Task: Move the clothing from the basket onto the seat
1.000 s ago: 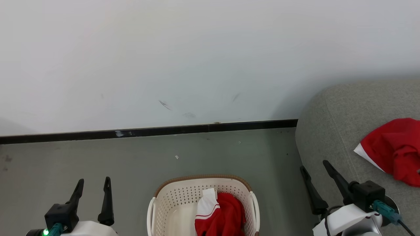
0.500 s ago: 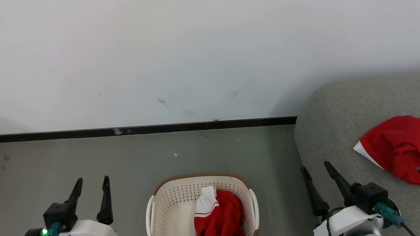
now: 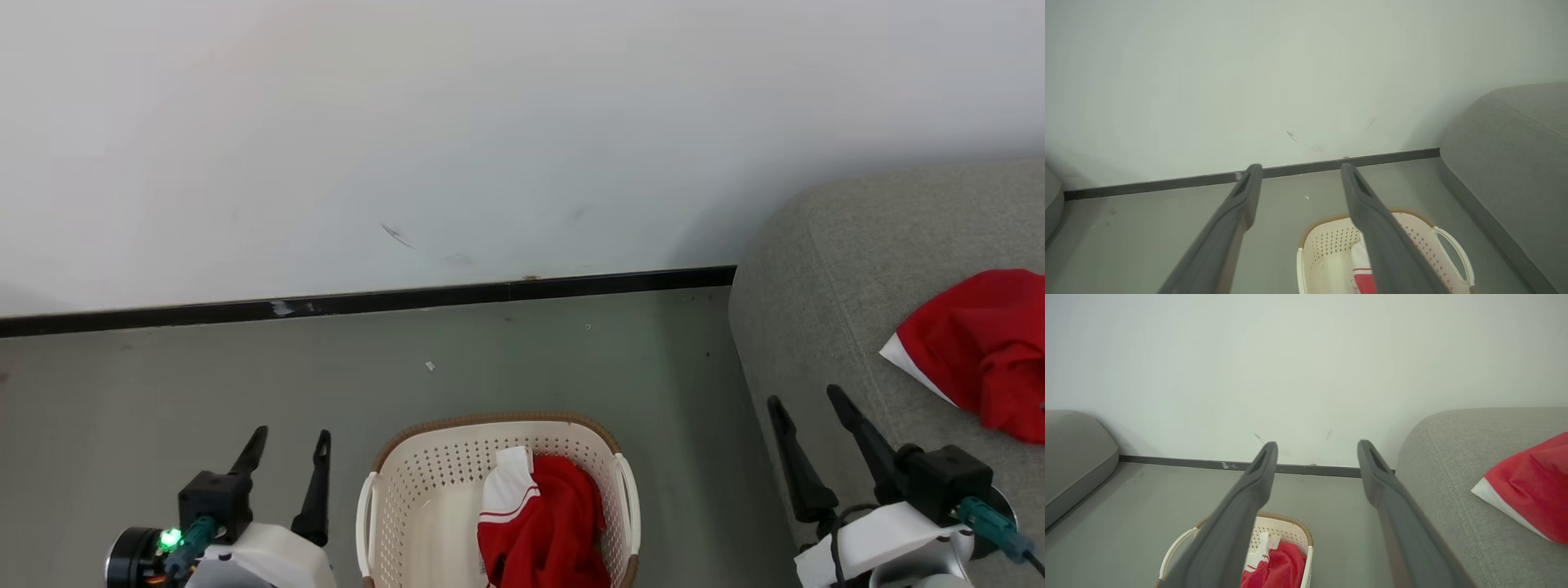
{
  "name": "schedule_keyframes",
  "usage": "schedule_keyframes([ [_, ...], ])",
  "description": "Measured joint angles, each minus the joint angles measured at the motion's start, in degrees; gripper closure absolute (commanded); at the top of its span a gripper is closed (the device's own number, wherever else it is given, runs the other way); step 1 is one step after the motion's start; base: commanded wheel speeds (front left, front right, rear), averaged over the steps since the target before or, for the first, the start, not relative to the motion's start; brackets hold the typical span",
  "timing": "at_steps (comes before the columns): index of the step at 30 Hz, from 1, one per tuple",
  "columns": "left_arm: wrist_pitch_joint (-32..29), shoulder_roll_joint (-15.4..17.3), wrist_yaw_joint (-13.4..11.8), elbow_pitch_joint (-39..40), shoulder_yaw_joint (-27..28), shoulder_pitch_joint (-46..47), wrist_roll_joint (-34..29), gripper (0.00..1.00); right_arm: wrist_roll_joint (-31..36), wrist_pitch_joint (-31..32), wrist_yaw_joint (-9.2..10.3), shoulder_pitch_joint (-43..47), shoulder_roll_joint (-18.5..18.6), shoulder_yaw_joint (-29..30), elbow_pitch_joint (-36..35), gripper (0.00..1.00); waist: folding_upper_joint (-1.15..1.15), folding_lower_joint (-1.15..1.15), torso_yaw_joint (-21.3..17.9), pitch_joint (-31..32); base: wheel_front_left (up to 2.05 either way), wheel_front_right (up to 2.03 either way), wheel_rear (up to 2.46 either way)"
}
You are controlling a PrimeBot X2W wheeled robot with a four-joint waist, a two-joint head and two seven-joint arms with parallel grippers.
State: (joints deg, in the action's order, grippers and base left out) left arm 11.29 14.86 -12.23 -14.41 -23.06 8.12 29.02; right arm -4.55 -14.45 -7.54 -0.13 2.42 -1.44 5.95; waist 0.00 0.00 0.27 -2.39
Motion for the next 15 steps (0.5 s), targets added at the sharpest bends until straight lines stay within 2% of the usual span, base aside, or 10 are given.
schedule_keyframes([
  [15,-5.8,-4.7,5.4,-10.6,-9.6,8.7,-3.4,0.00,1.1,0.0,0.01,-0.1,-0.1,6.7,-5.5,0.00,0.00,0.00,-1.9,-5.1,0.00,0.00,0.00],
])
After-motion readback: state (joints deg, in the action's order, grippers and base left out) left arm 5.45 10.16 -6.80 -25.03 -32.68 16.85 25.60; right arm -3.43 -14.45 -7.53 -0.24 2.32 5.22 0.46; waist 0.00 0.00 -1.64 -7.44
